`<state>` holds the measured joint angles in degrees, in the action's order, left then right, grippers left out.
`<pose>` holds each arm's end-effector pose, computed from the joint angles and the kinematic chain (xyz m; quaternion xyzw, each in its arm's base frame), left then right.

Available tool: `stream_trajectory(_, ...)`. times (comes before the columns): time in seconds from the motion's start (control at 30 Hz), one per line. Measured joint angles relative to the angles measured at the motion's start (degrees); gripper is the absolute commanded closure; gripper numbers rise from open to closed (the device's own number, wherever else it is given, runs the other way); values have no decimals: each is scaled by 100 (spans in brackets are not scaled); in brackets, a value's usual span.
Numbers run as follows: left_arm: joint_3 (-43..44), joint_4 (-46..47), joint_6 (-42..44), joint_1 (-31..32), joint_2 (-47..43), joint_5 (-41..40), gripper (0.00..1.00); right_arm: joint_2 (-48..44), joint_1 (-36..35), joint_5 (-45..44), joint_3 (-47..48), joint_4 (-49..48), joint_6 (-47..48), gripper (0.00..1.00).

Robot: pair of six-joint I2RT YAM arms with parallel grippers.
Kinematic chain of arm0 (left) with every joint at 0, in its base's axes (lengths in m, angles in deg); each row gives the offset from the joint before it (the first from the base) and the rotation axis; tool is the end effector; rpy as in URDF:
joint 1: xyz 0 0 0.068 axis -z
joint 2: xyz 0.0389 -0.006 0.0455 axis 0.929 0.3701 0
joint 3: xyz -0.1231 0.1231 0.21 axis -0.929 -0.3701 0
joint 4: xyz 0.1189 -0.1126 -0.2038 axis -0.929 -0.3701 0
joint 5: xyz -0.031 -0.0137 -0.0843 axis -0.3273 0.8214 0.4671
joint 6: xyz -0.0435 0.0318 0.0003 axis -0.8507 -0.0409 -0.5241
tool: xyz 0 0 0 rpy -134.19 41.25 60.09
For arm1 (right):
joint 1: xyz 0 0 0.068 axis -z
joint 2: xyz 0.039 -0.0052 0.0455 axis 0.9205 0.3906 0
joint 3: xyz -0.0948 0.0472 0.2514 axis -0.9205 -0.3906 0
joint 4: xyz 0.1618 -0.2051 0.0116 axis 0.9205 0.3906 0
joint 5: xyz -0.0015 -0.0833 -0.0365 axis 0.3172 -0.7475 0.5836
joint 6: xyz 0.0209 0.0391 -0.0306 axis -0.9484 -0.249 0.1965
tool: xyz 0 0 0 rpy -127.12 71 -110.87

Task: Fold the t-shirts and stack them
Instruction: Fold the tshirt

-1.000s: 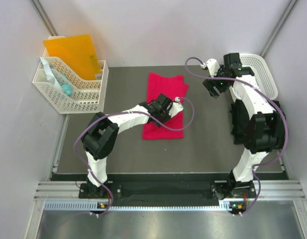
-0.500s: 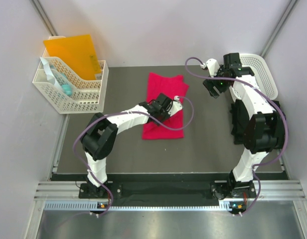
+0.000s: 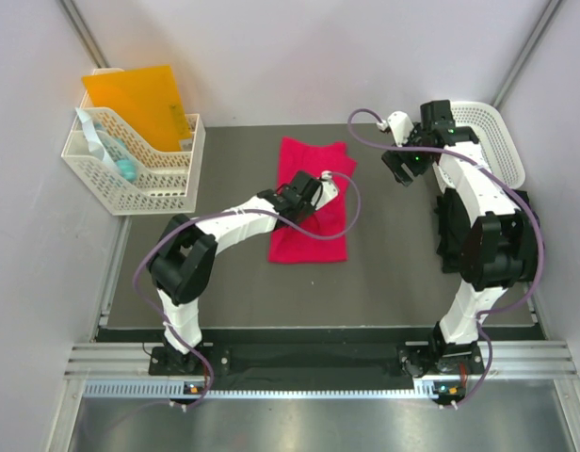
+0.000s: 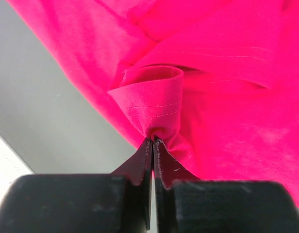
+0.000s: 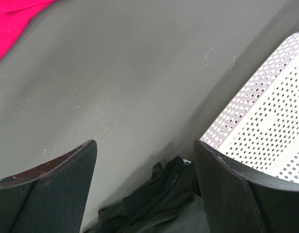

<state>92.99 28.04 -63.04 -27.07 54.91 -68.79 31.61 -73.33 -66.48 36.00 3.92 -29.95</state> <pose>0.3143 -0.2629 0.2113 0.4465 0.8244 0.0653 0.3417 0.3950 0.0496 0.3126 -0.3878 0.8647 -0.0110 0.3191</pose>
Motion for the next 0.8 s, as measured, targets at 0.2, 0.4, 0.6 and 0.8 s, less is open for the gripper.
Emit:
stream_trajectory(0.2, -2, 186, -70, -118, 0, -505, 80, 0, -7, 0, -81, -35, 2, 19)
stream_trajectory(0.4, 22, 240, -278, -374, 83, -898, 73, 0, -50, -2, -116, -35, 7, 19)
stream_trajectory(0.6, 79, 249, -334, -608, 317, -1182, 48, -2, -160, -22, -428, -63, 109, 19)
stream_trajectory(0.8, 68, 533, -304, -732, 321, -1228, 37, -24, -643, -146, -905, 2, 310, 18)
